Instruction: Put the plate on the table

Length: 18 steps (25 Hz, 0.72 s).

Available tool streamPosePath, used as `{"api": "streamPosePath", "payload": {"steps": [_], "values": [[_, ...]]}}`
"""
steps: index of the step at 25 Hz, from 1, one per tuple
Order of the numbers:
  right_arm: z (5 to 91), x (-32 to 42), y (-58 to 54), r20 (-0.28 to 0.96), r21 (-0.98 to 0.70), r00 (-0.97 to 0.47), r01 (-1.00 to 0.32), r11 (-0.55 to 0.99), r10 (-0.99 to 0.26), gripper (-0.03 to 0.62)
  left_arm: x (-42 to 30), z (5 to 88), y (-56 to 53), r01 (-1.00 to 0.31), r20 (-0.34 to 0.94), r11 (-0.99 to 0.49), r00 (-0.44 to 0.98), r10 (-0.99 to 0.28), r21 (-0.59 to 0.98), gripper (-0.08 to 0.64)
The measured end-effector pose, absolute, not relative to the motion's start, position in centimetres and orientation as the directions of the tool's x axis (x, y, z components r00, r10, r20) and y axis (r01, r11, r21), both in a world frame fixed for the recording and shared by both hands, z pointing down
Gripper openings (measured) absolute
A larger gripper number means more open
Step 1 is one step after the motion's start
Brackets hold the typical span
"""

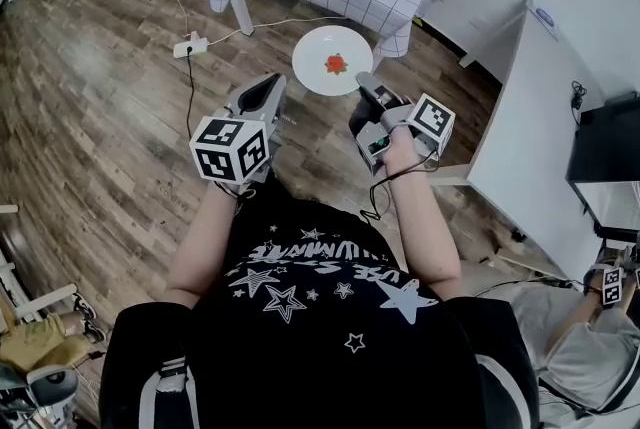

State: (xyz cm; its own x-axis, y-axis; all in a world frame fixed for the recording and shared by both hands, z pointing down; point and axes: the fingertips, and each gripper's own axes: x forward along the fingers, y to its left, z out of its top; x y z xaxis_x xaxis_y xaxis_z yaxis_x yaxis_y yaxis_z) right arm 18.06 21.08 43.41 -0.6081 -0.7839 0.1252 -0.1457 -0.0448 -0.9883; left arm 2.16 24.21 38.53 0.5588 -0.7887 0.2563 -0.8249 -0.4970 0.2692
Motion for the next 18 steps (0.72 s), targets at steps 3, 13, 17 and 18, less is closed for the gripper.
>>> {"api": "streamPosePath", "payload": {"steps": [3, 13, 17, 18], "values": [[43.9, 18.3, 21.2, 0.120, -0.991, -0.612, -0.121, -0.057, -0.782, 0.025, 2.1, 39.0, 24.5, -0.833, 0.268, -0.482, 0.547, -0.793, 0.272, 0.009], [45.7, 15.7, 17.0, 0.175, -0.985, -0.580, -0.104, -0.140, -0.796, 0.025, -1.2, 41.0, 19.8, -0.819, 0.301, -0.478, 0.565, -0.768, 0.317, 0.009], [44.9, 13.8, 12.4, 0.196, -0.980, -0.567, -0.133, -0.146, -0.800, 0.025, -3.5, 40.6, 14.7, -0.806, 0.295, -0.484, 0.580, -0.759, 0.340, 0.009], [45.1, 14.3, 12.0, 0.188, -0.982, -0.564, -0.130, -0.138, -0.804, 0.025, -3.1, 40.9, 14.3, -0.806, 0.292, -0.487, 0.581, -0.760, 0.337, 0.009]]}}
